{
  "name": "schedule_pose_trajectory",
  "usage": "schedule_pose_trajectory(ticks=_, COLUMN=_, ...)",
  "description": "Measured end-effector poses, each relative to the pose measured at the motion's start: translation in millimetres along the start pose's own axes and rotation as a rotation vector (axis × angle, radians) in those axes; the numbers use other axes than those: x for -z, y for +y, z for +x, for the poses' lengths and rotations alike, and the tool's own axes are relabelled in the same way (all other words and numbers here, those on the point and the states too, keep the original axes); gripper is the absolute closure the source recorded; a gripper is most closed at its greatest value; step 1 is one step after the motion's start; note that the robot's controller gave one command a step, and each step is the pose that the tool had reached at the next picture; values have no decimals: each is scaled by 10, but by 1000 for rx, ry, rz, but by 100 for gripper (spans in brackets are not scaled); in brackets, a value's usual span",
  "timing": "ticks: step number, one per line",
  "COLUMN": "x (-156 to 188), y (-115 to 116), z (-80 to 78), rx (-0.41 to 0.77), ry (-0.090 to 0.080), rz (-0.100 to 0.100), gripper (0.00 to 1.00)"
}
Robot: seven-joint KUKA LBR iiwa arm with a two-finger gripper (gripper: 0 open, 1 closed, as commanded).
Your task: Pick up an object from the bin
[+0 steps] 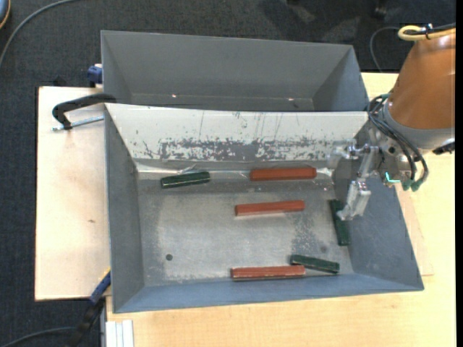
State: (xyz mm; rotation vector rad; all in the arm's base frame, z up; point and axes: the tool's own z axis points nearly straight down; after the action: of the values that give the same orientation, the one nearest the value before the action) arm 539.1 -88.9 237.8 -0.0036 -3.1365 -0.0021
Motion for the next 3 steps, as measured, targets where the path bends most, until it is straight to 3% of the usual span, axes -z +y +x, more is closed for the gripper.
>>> schedule_pose_trajectory(ticks=1, x=-1709, y=394, z=105, rx=-155, ry=-3, rz=-1, gripper=0)
schedule_pose_trajectory(ticks=2, x=-1641, y=382, z=66, rx=-155, ry=-16, rz=0, gripper=100)
schedule_pose_trajectory(ticks=3, x=-146, y=870, z=-138, rx=-83, ry=-21, rz=-1, gripper=100)
